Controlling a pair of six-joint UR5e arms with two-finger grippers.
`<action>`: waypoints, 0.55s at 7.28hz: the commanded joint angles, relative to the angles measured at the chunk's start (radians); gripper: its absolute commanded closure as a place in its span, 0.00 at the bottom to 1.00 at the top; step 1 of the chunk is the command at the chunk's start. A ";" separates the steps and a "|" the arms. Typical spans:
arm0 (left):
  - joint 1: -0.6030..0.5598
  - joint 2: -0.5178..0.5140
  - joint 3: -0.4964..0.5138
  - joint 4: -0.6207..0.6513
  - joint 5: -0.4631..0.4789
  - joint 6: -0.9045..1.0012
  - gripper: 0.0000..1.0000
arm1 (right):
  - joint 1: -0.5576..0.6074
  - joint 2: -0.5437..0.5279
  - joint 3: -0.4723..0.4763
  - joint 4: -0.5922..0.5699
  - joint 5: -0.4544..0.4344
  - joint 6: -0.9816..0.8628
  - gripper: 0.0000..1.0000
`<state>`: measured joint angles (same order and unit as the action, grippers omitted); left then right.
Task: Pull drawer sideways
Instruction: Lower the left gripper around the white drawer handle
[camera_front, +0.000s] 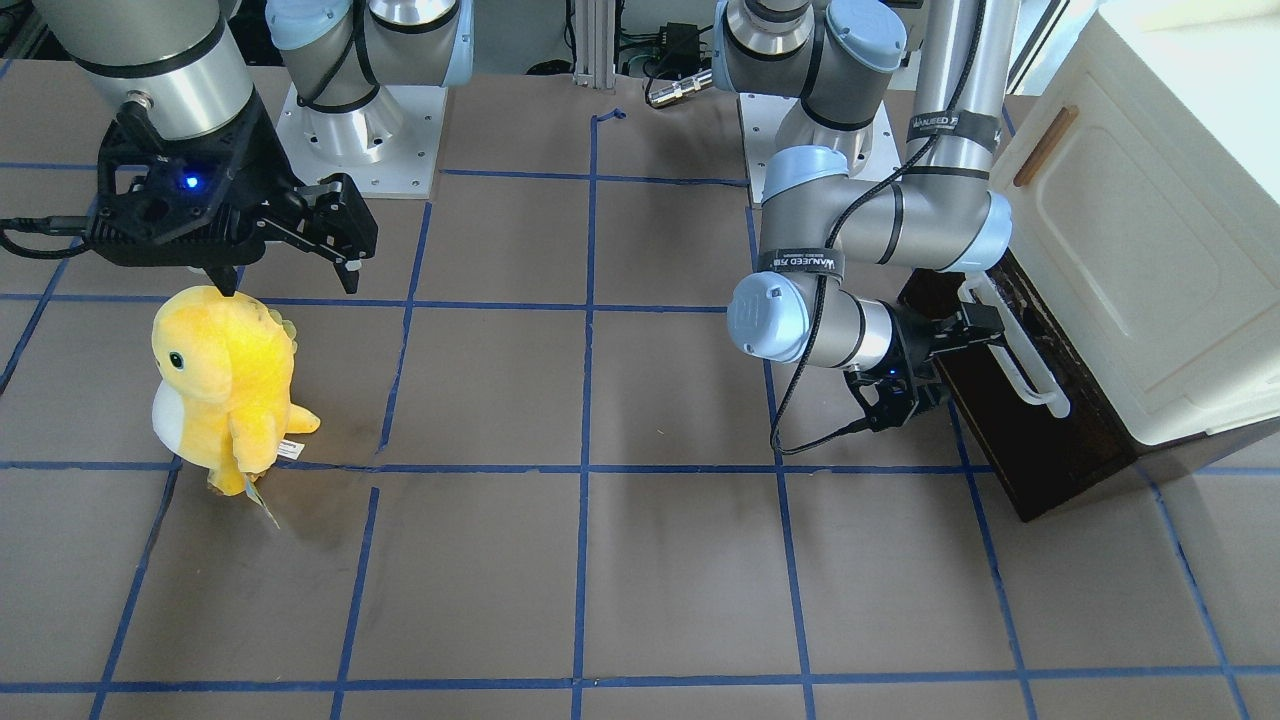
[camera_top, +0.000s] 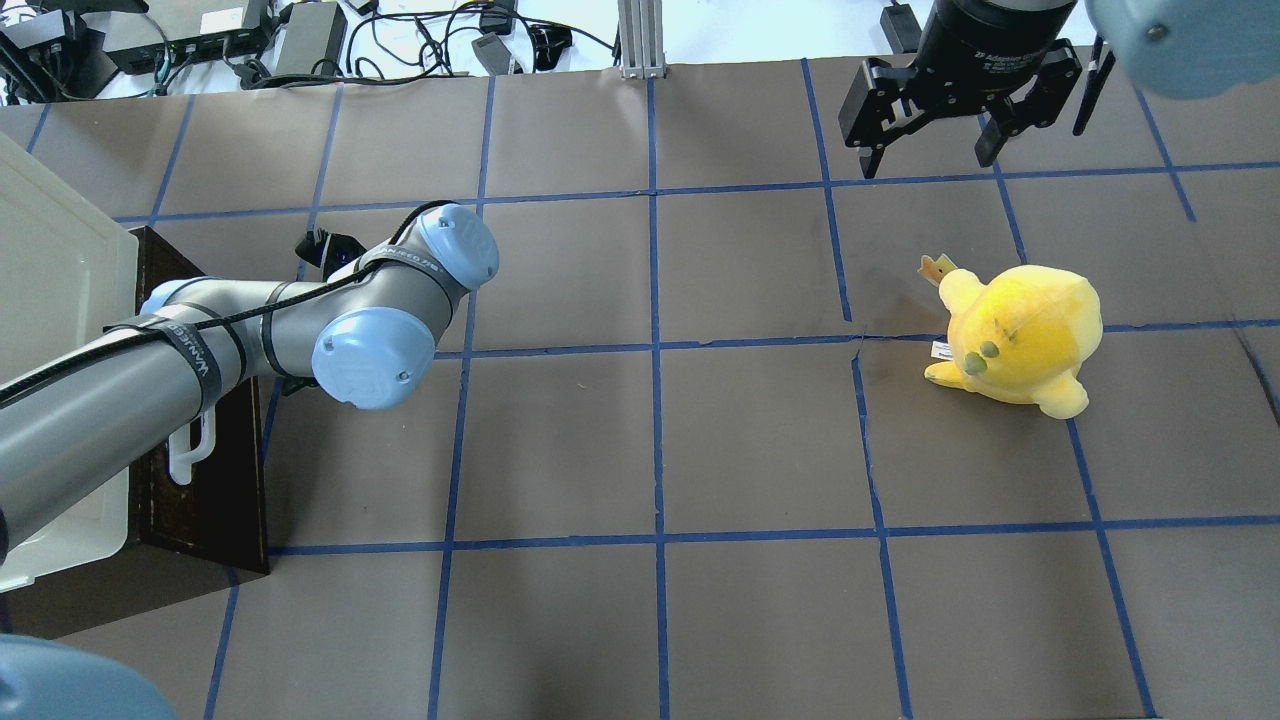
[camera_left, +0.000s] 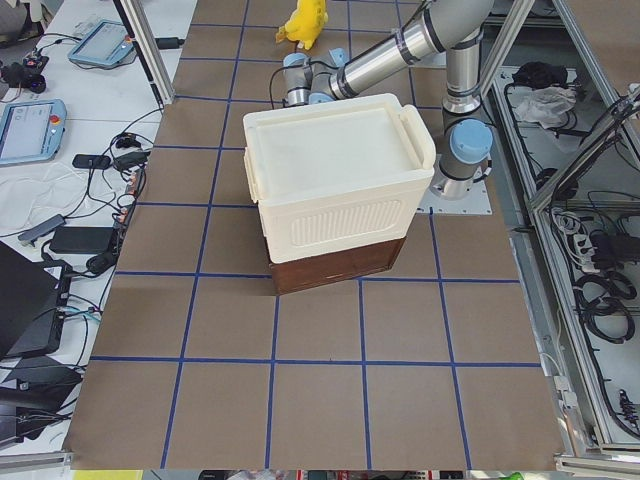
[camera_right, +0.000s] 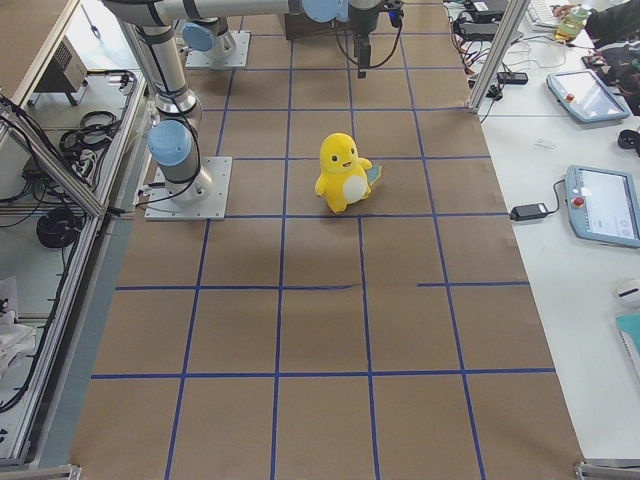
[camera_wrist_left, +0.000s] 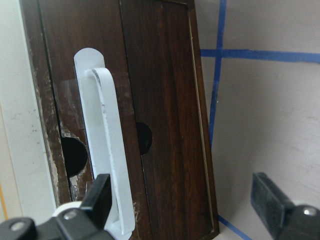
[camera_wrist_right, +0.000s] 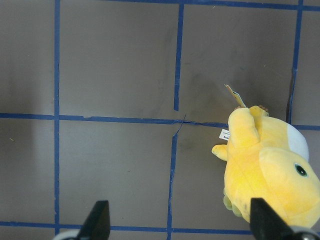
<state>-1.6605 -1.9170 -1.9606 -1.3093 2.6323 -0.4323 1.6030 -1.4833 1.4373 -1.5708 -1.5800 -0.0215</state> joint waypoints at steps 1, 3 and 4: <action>0.004 -0.014 -0.014 -0.001 0.057 -0.013 0.00 | 0.000 0.000 0.000 0.000 0.000 0.000 0.00; 0.004 -0.025 -0.020 -0.019 0.147 -0.006 0.00 | 0.000 0.000 0.000 0.000 0.000 0.000 0.00; 0.004 -0.028 -0.021 -0.034 0.208 -0.008 0.02 | 0.000 0.000 0.000 0.000 0.000 0.000 0.00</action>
<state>-1.6568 -1.9394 -1.9799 -1.3276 2.7809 -0.4406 1.6030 -1.4834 1.4373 -1.5708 -1.5800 -0.0215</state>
